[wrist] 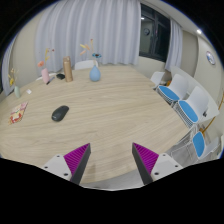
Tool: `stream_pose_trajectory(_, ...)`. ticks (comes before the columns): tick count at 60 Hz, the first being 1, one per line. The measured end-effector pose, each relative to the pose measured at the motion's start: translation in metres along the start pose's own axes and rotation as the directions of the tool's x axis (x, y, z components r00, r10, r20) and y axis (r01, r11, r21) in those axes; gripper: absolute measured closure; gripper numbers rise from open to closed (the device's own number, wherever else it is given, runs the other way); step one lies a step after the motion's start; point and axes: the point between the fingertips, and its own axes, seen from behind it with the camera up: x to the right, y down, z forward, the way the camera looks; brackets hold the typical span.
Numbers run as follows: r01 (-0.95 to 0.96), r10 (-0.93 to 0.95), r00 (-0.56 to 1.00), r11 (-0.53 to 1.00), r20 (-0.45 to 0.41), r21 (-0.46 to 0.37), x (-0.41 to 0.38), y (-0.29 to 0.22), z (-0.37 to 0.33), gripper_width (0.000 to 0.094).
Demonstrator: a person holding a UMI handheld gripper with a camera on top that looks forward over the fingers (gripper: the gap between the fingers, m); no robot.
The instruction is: Arrange mouse
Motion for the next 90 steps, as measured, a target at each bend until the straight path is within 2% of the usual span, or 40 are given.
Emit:
stream_pose_trajectory(10,0.031,-0.032,0.999,0.999,0.037,0.012,-0.026,-0.001,-0.007,0.0082)
stream_pose_trajectory(42,0.173,-0.18,0.956,0.984,0.231,0.051,-0.186,0.0,-0.003,0.0078)
stream_pose_trajectory(77,0.128,-0.152,0.963,0.985,0.224,0.117,-0.261,-0.048,0.109,0.008)
stream_pose_trajectory(90,0.104,-0.123,0.97,0.99,0.209,0.1,-0.276,-0.067,0.156,0.0079)
